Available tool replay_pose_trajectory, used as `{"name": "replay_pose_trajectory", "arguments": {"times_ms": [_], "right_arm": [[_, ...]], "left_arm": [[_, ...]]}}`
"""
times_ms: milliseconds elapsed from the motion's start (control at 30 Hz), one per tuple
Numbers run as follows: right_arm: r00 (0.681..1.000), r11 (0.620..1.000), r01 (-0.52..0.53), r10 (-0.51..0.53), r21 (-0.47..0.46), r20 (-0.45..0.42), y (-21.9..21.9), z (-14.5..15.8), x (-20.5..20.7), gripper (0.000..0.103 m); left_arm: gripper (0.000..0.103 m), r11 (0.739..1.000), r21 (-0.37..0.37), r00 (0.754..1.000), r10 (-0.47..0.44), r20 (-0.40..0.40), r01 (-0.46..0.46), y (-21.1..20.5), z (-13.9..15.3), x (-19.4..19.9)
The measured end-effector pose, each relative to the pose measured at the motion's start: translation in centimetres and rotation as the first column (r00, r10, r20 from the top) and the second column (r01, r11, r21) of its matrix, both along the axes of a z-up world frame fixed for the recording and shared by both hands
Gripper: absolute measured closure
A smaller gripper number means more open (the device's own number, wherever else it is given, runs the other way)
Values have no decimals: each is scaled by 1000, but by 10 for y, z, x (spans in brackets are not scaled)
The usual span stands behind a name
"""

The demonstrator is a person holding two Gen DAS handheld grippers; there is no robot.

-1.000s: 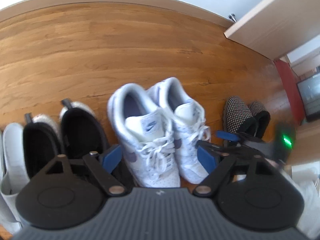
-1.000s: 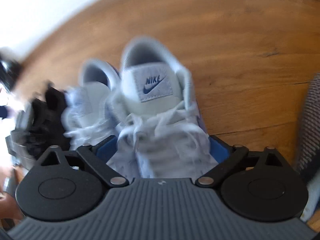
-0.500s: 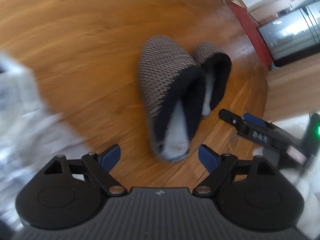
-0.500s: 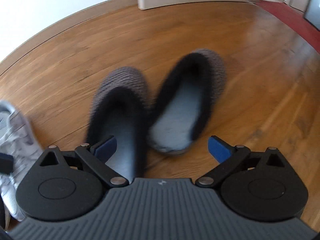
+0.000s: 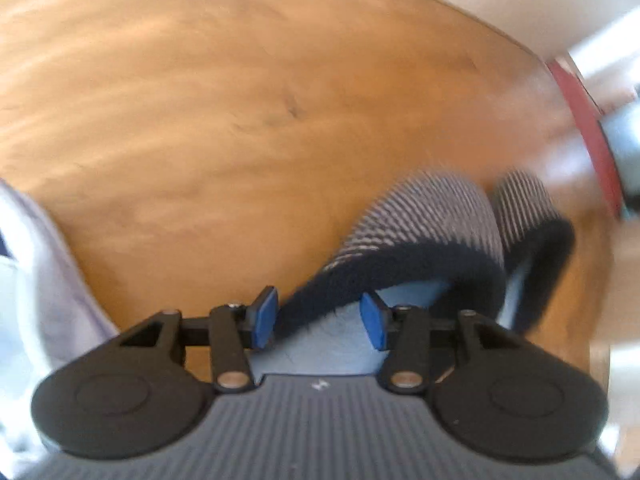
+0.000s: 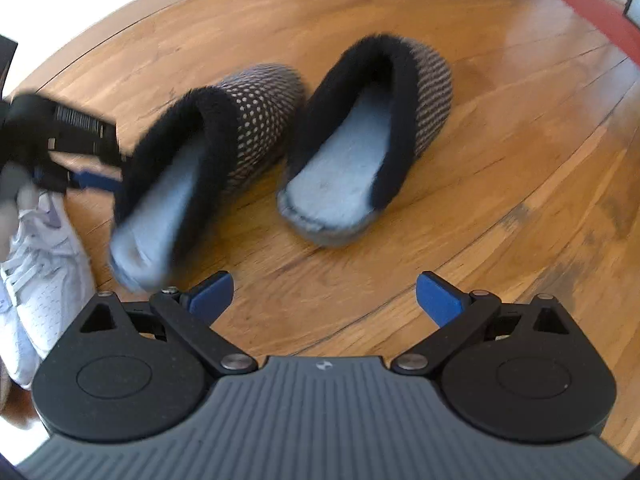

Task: Organize scattered shoes

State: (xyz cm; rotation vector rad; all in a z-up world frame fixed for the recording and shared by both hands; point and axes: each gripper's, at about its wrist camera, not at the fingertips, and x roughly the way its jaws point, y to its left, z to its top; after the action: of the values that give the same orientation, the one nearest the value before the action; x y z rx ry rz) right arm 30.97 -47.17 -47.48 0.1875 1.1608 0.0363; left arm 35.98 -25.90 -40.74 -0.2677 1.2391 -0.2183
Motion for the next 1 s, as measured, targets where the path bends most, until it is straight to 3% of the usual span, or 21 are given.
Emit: {"name": "replay_pose_trajectory", "arguments": {"times_ms": [167, 267, 300, 367, 467, 500, 533, 567, 633, 667, 700, 767, 833, 900, 967, 1000], "right_arm": [[983, 983, -162, 169, -81, 79, 34, 16, 2, 4], [908, 904, -337, 385, -261, 161, 58, 28, 5, 1], [860, 848, -405, 480, -342, 174, 67, 28, 4, 1], [718, 667, -535, 682, -518, 138, 87, 20, 3, 1], [465, 320, -672, 884, -668, -45, 111, -6, 6, 1], [411, 250, -689, 908, -680, -82, 116, -11, 9, 1], [378, 206, -702, 919, -681, -111, 122, -15, 14, 1], [366, 192, -711, 923, -676, -122, 127, -17, 21, 1], [386, 223, -716, 916, -662, -109, 136, -18, 36, 1], [438, 277, -702, 894, -656, -92, 139, -20, 49, 1], [504, 340, -677, 860, -653, -76, 141, -22, 63, 1], [665, 523, -598, 747, -607, -12, 139, -23, 96, 1], [848, 727, -398, 525, -560, 79, 127, -19, 131, 2], [916, 810, -241, 372, -535, 151, 114, -9, 149, 2], [936, 878, -149, 273, -455, 220, 93, 10, 160, 1], [939, 892, -130, 252, -433, 235, 84, 16, 161, 1]], "left_arm": [[39, 994, 46, 993, -104, 62, 102, 2, 22, -23], [35, 990, 50, 990, -132, 52, 130, 11, 24, -40], [34, 990, 47, 990, -135, 44, 133, 13, 24, -43], [34, 988, 45, 988, -150, 24, 149, 15, 21, -45], [34, 981, 71, 983, -182, 17, 180, 18, 18, -51], [33, 978, 86, 982, -190, 20, 188, 19, 19, -53], [33, 977, 99, 981, -194, 23, 191, 18, 22, -53], [32, 977, 102, 981, -193, 26, 190, 21, 24, -54], [31, 978, 100, 982, -186, 32, 182, 28, 29, -55], [30, 980, 96, 983, -180, 35, 176, 31, 31, -55], [30, 982, 94, 985, -167, 40, 163, 37, 33, -54], [30, 985, 94, 988, -147, 44, 142, 44, 35, -54], [30, 990, 81, 992, -119, 41, 116, 52, 38, -53], [30, 992, 77, 994, -103, 40, 100, 55, 40, -50], [30, 992, 92, 994, -95, 50, 91, 56, 44, -49], [30, 991, 96, 993, -98, 59, 92, 57, 48, -48]]}}
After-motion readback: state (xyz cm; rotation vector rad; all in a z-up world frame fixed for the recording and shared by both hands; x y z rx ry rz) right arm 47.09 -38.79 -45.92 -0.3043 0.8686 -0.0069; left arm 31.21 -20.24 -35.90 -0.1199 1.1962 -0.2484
